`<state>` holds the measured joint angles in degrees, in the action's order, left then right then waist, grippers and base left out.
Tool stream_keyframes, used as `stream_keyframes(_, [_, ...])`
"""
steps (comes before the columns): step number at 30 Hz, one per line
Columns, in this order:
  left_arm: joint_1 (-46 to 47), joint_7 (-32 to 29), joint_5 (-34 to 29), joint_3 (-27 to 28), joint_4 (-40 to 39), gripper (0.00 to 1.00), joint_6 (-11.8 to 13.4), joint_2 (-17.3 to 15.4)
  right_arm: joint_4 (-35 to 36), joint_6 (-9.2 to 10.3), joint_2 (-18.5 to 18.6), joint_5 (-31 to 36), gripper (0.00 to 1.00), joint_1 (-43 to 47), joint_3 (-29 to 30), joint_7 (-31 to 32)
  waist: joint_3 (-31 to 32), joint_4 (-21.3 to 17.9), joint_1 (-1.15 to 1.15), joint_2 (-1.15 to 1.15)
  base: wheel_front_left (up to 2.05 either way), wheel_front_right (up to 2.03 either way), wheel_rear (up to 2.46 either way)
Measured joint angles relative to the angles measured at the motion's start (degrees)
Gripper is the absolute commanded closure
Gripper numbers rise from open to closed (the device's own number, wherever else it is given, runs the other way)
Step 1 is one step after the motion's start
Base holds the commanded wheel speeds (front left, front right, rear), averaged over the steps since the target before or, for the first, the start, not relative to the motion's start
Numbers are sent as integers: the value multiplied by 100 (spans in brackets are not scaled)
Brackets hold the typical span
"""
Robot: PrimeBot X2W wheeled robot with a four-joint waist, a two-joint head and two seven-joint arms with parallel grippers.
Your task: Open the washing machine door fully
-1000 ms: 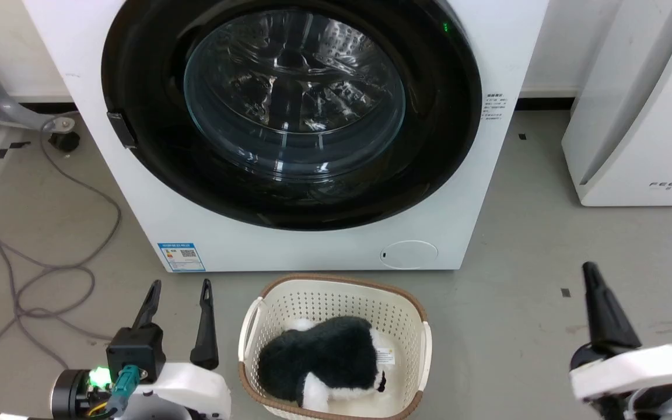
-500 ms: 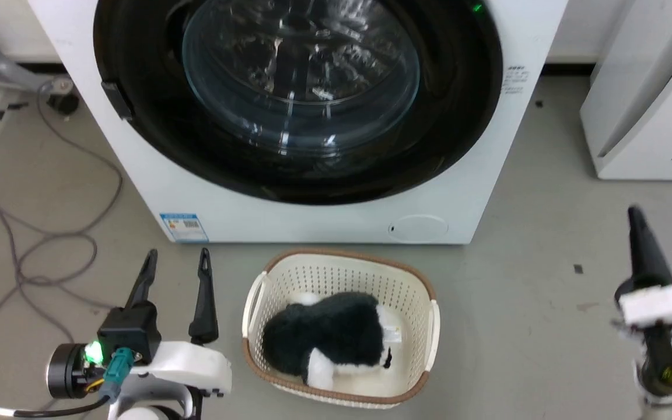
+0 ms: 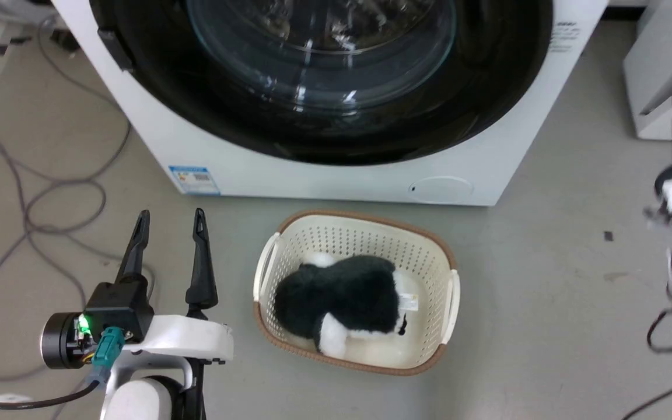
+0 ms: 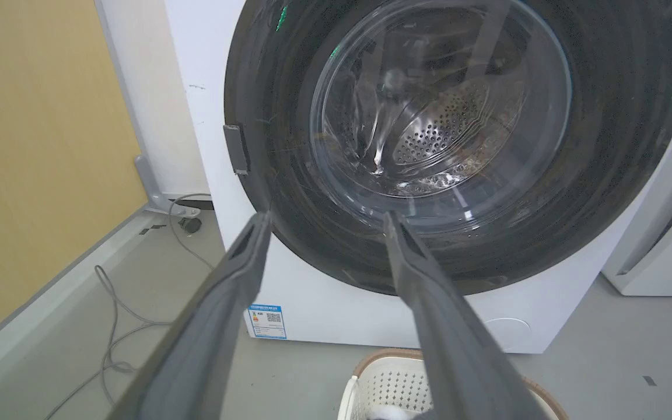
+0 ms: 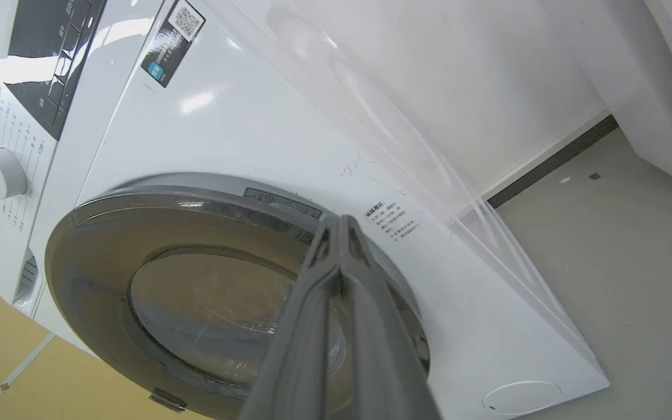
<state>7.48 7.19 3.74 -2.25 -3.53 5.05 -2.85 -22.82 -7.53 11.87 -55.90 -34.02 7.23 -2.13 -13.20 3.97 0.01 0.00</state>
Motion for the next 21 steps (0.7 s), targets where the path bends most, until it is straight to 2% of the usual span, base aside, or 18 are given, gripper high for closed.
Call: stream_keyframes(21, [441,255,290,-175,-199,0,261,0,-1550,1,608,-722,100,-2427,-967,132,-855,400,0,0,0,0,0])
